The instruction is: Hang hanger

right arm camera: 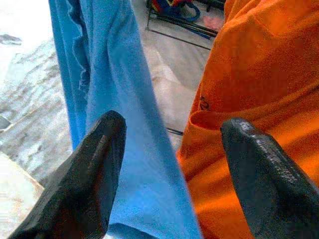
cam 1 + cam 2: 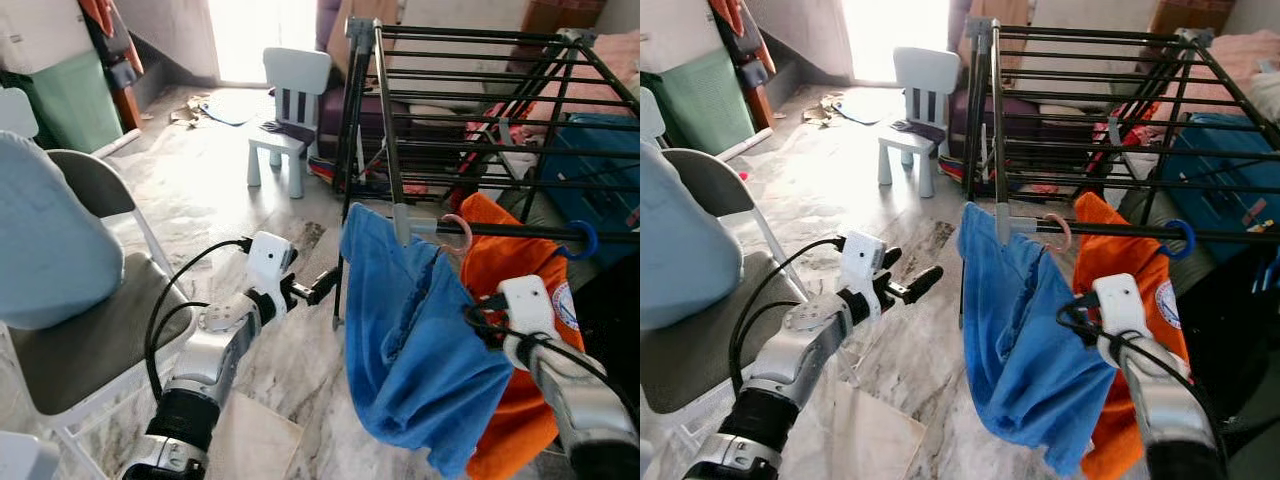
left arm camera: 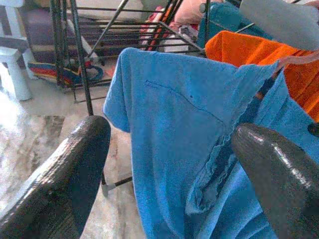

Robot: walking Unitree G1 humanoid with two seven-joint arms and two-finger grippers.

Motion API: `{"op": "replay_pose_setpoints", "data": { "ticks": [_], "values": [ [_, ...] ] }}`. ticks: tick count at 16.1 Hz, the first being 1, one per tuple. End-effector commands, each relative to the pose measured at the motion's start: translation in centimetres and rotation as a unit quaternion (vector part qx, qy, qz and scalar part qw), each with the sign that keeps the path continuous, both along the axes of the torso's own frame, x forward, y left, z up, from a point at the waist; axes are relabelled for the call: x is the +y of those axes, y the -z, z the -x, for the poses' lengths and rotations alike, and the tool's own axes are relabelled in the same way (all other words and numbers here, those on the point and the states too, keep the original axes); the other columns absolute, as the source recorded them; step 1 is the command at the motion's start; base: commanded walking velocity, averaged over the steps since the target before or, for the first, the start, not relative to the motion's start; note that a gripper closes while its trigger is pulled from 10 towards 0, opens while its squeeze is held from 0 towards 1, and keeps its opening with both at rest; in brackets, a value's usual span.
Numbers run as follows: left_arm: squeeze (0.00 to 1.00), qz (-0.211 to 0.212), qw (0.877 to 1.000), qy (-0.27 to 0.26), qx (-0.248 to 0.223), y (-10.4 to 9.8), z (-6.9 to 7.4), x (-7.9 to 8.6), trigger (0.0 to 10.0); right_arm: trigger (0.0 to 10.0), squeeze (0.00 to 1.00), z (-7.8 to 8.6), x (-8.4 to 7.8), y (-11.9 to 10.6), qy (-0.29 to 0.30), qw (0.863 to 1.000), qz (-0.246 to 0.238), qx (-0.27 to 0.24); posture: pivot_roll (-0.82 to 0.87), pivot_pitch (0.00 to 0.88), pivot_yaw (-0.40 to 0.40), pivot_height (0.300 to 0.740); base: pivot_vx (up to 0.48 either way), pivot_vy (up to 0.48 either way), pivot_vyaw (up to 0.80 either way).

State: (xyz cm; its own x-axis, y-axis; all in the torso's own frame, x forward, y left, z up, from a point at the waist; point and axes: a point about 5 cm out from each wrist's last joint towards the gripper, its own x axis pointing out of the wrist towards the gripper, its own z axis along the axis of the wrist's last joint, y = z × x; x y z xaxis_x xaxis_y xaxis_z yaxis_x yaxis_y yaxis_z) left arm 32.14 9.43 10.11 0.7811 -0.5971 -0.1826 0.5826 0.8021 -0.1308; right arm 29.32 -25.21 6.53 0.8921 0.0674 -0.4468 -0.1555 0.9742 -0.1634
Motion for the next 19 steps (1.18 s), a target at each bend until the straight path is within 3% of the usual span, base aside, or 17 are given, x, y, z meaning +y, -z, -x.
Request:
{"op": "replay_pose_setpoints", "data": {
  "ticks": [1, 2, 3, 4, 19],
  "values": [
    [0.0, -0.007, 1.0, 0.007, -0.004, -0.4, 0.0, -0.1, 10.0, 8.1, 0.0, -0.7, 0.6, 0.2, -0.014, 1.0, -0.024, -0.002, 0.01, 0.0, -0.04, 0.74, 0.0, 0.0, 0.0],
    [0.0, -0.008, 1.0, 0.006, -0.004, -0.4, -0.1, -0.1, 10.0, 9.8, 0.0, -0.8, 0.8, 0.5, -0.014, 0.999, -0.036, 0.004, 0.01, 0.0, -0.04, 0.74, 0.0, 0.0, 0.0],
    [0.0, -0.009, 1.0, 0.006, -0.004, -0.4, -0.1, -0.1, 10.0, 8.4, 0.0, -1.1, 0.9, 0.6, -0.02, 0.999, -0.037, 0.004, 0.01, 0.0, -0.04, 0.74, 0.0, 0.0, 0.0],
    [0.0, -0.01, 1.0, 0.006, -0.003, -0.5, -0.1, 0.0, 10.0, 0.0, 0.0, -1.3, 1.0, 0.7, -0.022, 0.999, -0.045, 0.002, 0.01, 0.0, -0.04, 0.74, 0.0, 0.0, 0.0],
    [0.0, -0.012, 1.0, 0.006, 0.0, -0.3, 0.0, -0.6, 10.0, 0.0, 0.0, -1.6, 0.9, 2.2, -0.029, 0.999, -0.028, 0.009, 0.02, 0.0, -0.045, 0.74, 0.0, 0.0, 0.0]
  ]
}}
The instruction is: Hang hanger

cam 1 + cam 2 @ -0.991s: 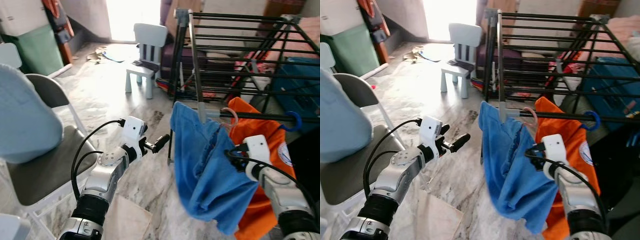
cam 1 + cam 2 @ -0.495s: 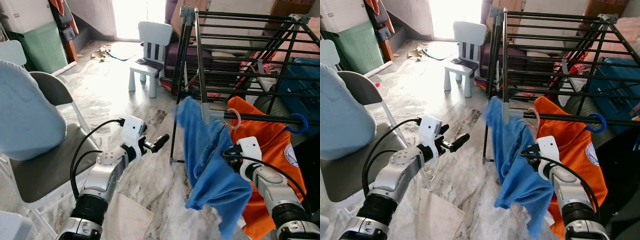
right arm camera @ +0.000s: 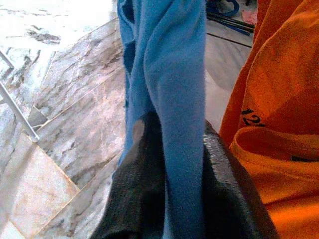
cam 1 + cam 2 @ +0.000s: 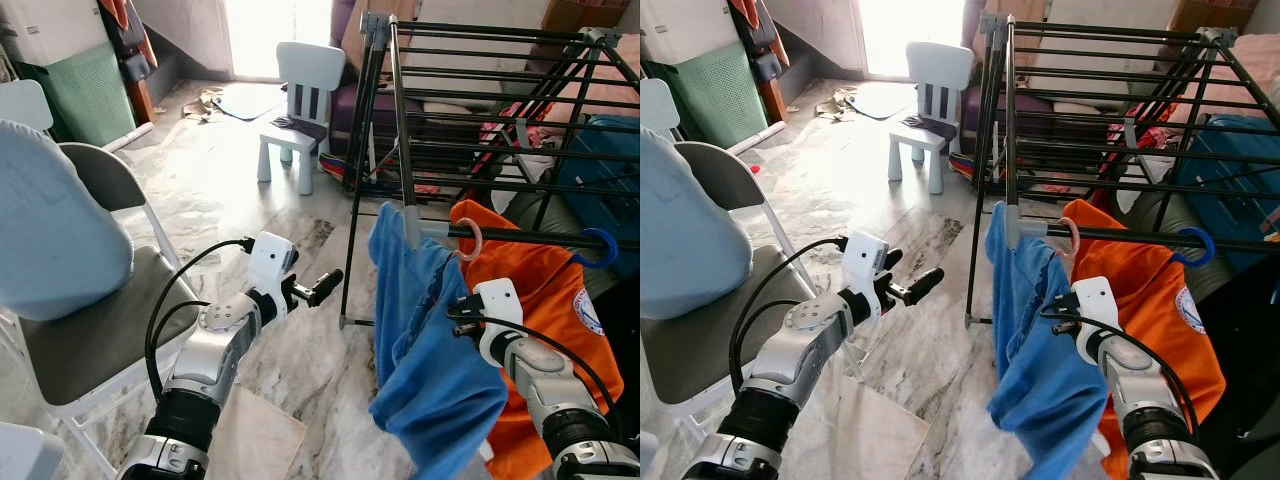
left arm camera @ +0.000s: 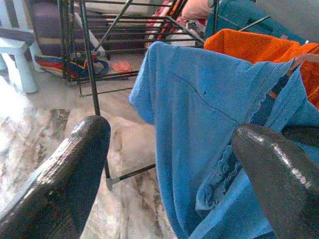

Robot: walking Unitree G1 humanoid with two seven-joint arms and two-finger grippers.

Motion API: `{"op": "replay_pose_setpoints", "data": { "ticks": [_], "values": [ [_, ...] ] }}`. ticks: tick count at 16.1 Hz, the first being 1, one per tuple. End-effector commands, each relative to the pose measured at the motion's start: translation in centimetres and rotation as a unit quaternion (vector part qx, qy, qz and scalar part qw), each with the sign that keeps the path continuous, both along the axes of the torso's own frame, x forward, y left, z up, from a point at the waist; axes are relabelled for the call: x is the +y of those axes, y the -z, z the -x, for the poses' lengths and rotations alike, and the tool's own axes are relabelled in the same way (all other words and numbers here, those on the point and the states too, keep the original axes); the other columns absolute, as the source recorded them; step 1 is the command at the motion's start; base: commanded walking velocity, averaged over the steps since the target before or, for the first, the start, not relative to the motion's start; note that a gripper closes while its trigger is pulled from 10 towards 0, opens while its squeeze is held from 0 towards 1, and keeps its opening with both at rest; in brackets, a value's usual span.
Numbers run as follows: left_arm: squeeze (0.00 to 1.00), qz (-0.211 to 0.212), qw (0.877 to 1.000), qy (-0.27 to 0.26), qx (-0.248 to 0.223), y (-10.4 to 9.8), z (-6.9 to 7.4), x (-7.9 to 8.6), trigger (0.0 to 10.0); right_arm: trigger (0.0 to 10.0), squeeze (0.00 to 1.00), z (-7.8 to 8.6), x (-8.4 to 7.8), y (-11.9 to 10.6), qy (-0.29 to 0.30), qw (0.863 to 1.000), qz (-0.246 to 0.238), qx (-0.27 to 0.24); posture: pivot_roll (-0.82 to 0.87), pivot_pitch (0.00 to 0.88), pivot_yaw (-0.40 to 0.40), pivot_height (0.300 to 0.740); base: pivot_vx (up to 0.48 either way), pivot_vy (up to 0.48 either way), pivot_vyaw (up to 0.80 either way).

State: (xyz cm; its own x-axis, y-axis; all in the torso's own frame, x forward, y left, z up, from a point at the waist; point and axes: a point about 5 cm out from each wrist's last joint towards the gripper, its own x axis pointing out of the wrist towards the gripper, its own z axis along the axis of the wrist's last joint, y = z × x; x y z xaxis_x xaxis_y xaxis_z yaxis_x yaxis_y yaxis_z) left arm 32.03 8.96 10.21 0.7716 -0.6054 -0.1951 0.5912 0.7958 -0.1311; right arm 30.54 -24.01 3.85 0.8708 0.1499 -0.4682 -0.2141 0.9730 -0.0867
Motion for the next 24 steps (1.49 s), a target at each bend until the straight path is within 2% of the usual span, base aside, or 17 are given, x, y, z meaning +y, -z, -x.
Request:
{"op": "replay_pose_setpoints", "data": {
  "ticks": [1, 8, 11, 13, 15, 19, 20, 21, 23, 24],
  "values": [
    [0.0, -0.007, 1.0, 0.0, -0.005, -0.2, 0.0, -0.2, 10.0, 0.0, 0.0, -0.4, -0.3, -0.5, -0.001, 1.0, 0.009, -0.008, 0.02, 0.0, -0.045, 0.74, 0.0, 0.0, 0.0],
    [0.0, -0.025, 0.999, -0.031, -0.008, -0.1, -0.6, -0.2, 10.0, 0.0, 0.0, -1.2, -0.4, -2.1, -0.001, 0.999, 0.008, -0.048, 0.01, 0.0, -0.048, 0.74, 0.0, 0.0, 0.0],
    [0.0, -0.019, 0.997, -0.068, -0.016, -0.2, -0.8, -0.2, 10.0, 0.0, 0.0, -1.2, -0.4, -3.7, 0.038, 0.995, -0.022, -0.089, 0.02, 0.0, -0.055, 0.74, 0.0, 0.0, 0.0],
    [0.0, -0.02, 0.996, -0.081, -0.014, 0.1, -0.9, 0.0, 10.0, 0.0, 0.0, -0.7, -0.8, -5.2, 0.053, 0.991, -0.001, -0.12, 0.01, 0.0, -0.058, 0.74, 0.0, 0.0, 0.0],
    [0.0, -0.021, 0.997, -0.077, -0.021, 0.0, -1.0, -0.1, 10.0, 0.0, 0.0, 0.1, -1.1, -6.3, 0.096, 0.986, -0.013, -0.134, 0.01, 0.0, -0.058, 0.74, 0.0, 0.0, 0.0],
    [0.0, -0.024, 0.996, -0.076, -0.029, 0.0, -1.1, -0.3, 10.0, 0.0, 0.0, 2.7, 0.7, -6.3, 0.121, 0.983, -0.034, -0.133, 0.0, 0.0, -0.051, 0.74, 0.0, 0.0, 0.0],
    [0.0, -0.026, 0.996, -0.075, -0.028, 0.1, -1.2, -0.3, 10.0, 2.9, 0.0, 3.6, 2.1, -5.9, 0.109, 0.985, -0.032, -0.134, 0.0, 0.0, -0.046, 0.74, 0.0, 0.0, 0.0],
    [0.0, -0.03, 0.996, -0.074, -0.028, 0.2, -1.2, -0.3, 10.0, 10.0, 0.0, 4.4, 3.3, -5.5, 0.105, 0.985, -0.036, -0.133, 0.0, 0.0, -0.041, 0.74, 0.0, 0.0, 0.0],
    [0.0, -0.033, 0.996, -0.079, -0.025, 0.6, -1.3, -0.4, 10.0, 10.0, 0.0, 5.7, 5.6, -5.4, 0.111, 0.984, -0.045, -0.133, -0.01, 0.0, -0.035, 0.74, 0.0, 0.0, 0.0],
    [0.0, -0.033, 0.996, -0.078, -0.026, 0.6, -1.3, -0.6, 10.0, 10.0, 0.0, 6.0, 6.0, -5.6, 0.112, 0.983, -0.037, -0.138, -0.01, 0.0, -0.03, 0.74, 0.0, 0.0, 0.0]
  ]
}}
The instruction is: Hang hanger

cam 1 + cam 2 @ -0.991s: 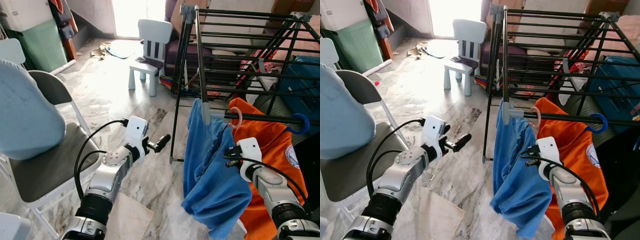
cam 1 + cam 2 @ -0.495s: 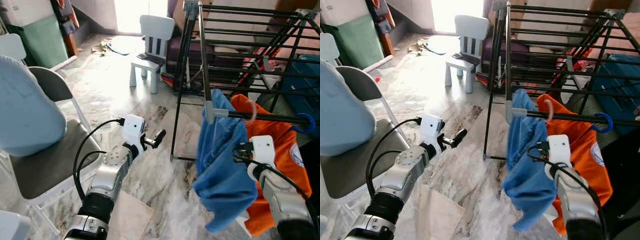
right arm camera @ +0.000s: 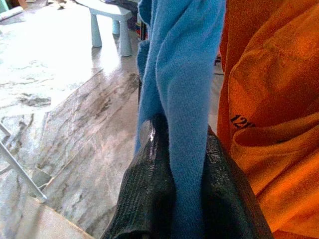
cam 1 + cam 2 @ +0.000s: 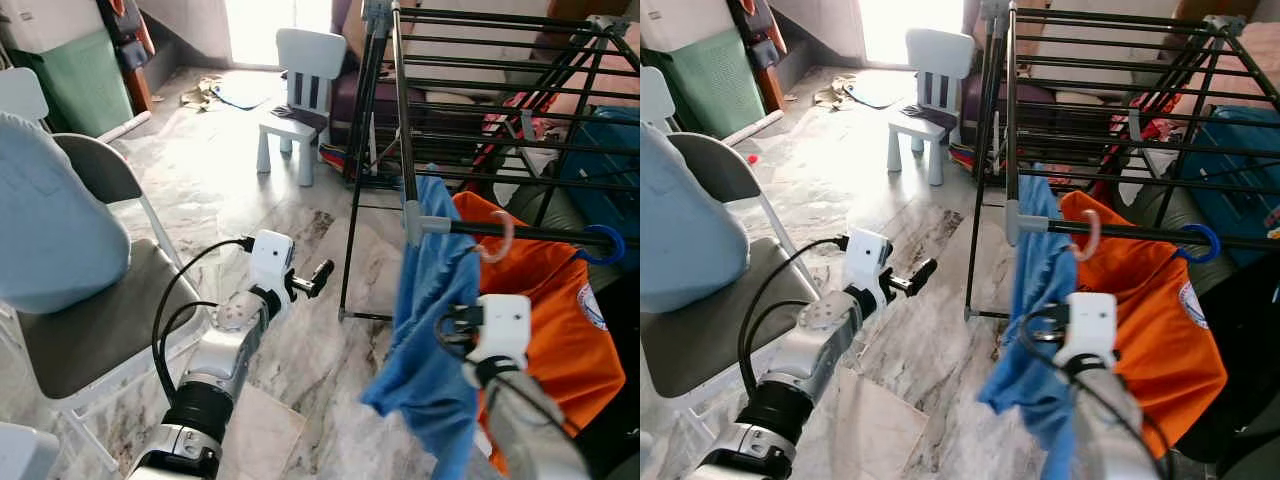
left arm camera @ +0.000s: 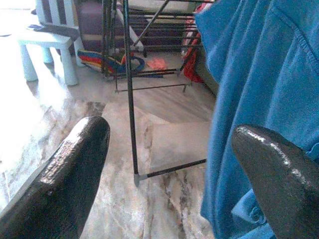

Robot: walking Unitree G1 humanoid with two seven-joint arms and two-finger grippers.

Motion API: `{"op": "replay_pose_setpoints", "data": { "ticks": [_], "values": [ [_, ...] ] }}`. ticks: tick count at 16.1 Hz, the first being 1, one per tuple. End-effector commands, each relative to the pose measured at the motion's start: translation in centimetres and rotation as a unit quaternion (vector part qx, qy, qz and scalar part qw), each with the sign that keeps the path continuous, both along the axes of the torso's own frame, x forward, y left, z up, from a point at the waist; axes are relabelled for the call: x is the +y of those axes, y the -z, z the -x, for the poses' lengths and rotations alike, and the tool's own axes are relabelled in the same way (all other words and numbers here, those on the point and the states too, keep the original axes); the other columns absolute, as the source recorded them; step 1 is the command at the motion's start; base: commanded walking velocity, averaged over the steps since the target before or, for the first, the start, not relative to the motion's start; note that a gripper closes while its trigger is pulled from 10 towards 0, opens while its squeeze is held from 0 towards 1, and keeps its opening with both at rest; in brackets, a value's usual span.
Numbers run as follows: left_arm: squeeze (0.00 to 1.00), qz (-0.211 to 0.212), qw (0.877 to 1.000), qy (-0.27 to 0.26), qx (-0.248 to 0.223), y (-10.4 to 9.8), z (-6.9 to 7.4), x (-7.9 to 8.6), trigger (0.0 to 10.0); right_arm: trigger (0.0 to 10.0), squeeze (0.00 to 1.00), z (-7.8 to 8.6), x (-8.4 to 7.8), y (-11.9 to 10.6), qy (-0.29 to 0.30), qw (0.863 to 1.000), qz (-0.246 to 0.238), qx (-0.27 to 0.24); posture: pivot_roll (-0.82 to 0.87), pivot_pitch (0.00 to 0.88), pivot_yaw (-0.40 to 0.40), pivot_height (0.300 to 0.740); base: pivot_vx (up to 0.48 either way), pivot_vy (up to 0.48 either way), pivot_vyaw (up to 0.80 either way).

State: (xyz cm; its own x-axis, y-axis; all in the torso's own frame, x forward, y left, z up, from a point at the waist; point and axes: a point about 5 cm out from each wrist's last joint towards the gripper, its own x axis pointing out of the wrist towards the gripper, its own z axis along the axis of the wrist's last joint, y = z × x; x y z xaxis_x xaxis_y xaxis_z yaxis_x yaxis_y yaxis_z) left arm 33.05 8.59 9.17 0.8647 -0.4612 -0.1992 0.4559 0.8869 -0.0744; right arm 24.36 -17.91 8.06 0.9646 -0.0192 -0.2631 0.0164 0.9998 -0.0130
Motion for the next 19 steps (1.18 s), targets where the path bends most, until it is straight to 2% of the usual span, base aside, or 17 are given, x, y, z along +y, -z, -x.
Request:
{"op": "replay_pose_setpoints", "data": {
  "ticks": [1, 3, 5, 7, 9, 11, 19],
  "values": [
    [0.0, -0.01, 1.0, 0.005, -0.011, -0.5, -0.4, -0.4, 10.0, 10.0, 0.0, 0.1, 0.2, -1.2, 0.011, 1.0, 0.006, -0.026, -0.02, 0.0, -0.027, 0.74, -0.277, 0.0, 0.0],
    [0.0, -0.015, 1.0, 0.006, -0.01, -0.4, -0.5, -0.5, 10.0, 10.0, 0.0, 0.9, 0.7, -0.6, 0.029, 0.999, -0.008, -0.016, -0.02, 0.0, -0.025, 0.74, -0.276, 0.0, 0.0],
    [0.0, -0.018, 1.0, 0.008, -0.013, -0.5, -0.6, -0.7, 10.0, 10.0, 0.0, 1.7, 0.7, -0.3, 0.042, 0.999, -0.001, -0.01, -0.02, 0.0, -0.029, 0.74, -0.296, 0.0, 0.0],
    [0.0, -0.019, 1.0, 0.008, -0.015, -0.5, -0.7, -0.8, 10.0, 10.0, 0.0, 2.2, 0.5, -0.1, 0.049, 0.999, 0.0, -0.006, -0.02, 0.0, -0.032, 0.74, -0.304, 0.0, 0.0],
    [0.0, -0.021, 1.0, 0.005, -0.016, -0.2, -0.5, -0.5, 10.0, 10.0, 0.0, 3.0, -0.6, -0.2, 0.071, 0.997, 0.016, -0.01, -0.02, 0.0, -0.034, 0.74, -0.319, 0.0, 0.0],
    [0.0, -0.024, 1.0, 0.006, -0.013, 0.1, -0.2, -0.5, 10.0, 10.0, 0.0, 3.1, -1.0, -0.1, 0.076, 0.997, 0.021, -0.007, -0.01, 0.0, -0.039, 0.74, -0.321, 0.0, 0.0],
    [0.0, -0.029, 0.999, 0.005, -0.018, 0.1, -0.4, -0.7, 10.0, 10.0, 0.0, 2.6, -0.5, 0.1, 0.073, 0.997, 0.02, -0.007, -0.01, 0.0, -0.028, 0.74, -0.32, 0.0, 0.0]
  ]
}}
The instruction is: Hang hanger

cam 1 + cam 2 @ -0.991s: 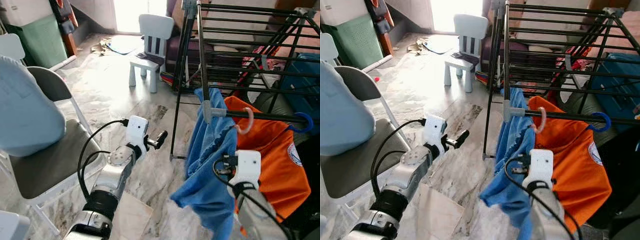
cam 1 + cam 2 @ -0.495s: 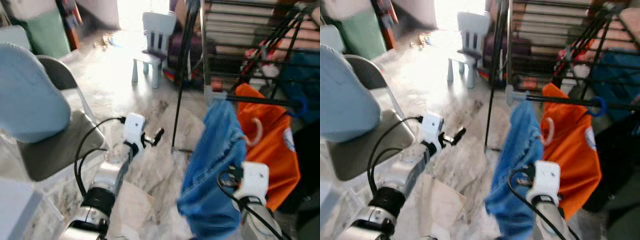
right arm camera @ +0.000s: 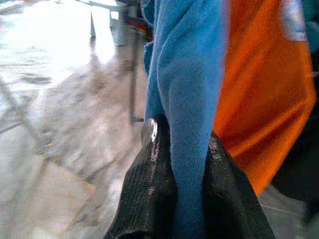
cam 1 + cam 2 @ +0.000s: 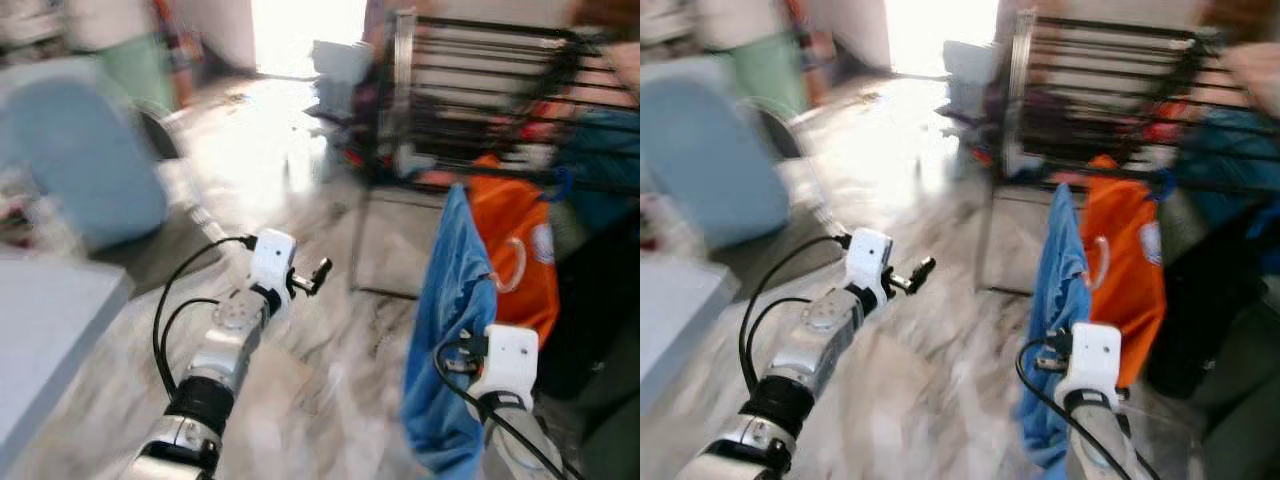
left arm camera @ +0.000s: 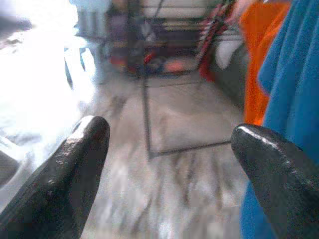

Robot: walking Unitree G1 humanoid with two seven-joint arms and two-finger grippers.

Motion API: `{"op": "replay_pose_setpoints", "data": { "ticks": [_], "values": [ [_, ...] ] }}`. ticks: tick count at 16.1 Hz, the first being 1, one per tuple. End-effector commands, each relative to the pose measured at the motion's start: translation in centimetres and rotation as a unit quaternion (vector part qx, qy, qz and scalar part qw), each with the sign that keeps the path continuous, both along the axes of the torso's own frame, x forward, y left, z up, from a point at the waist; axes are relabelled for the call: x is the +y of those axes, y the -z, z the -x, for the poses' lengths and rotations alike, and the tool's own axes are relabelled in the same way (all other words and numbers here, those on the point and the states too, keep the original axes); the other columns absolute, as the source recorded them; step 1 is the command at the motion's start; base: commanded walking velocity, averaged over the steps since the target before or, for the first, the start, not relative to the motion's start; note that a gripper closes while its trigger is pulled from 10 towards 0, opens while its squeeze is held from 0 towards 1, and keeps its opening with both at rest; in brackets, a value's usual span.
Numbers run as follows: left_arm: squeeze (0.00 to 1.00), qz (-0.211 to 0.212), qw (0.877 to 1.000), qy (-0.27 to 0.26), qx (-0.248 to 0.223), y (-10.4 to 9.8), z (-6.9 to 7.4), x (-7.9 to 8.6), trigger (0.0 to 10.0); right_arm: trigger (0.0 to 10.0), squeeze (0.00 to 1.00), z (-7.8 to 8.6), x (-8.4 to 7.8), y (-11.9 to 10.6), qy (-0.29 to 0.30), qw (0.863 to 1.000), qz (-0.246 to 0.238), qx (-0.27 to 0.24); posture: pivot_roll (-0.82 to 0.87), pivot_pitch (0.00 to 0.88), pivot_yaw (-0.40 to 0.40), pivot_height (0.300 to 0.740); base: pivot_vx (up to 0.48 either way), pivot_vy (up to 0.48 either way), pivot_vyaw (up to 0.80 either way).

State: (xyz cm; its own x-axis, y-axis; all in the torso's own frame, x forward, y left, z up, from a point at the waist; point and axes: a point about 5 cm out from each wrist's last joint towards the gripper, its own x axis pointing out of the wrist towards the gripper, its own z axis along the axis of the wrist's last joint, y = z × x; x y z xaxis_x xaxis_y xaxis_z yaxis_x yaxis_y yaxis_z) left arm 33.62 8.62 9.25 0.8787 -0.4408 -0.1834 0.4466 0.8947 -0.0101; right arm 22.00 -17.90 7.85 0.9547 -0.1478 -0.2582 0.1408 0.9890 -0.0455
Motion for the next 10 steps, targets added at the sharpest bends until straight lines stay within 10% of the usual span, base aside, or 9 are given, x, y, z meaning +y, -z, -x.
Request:
{"op": "replay_pose_setpoints", "data": {
  "ticks": [1, 10],
  "values": [
    [0.0, -0.004, 1.0, 0.012, 0.004, 0.21, 0.2, -0.77, 10.0, 10.0, 0.0, 0.26, -0.43, -0.14, 0.011, 1.0, 0.004, -0.007, -0.01, 0.0, -0.026, 0.74, -0.311, 0.0, 0.0],
    [0.0, -0.004, 1.0, 0.016, -0.002, -0.05, 0.07, -1.52, 10.0, 10.0, 0.0, -0.64, 0.32, -0.8, 0.003, 1.0, -0.01, -0.022, -0.02, 0.0, -0.023, 0.74, -0.312, 0.0, 0.0]
  ]
}}
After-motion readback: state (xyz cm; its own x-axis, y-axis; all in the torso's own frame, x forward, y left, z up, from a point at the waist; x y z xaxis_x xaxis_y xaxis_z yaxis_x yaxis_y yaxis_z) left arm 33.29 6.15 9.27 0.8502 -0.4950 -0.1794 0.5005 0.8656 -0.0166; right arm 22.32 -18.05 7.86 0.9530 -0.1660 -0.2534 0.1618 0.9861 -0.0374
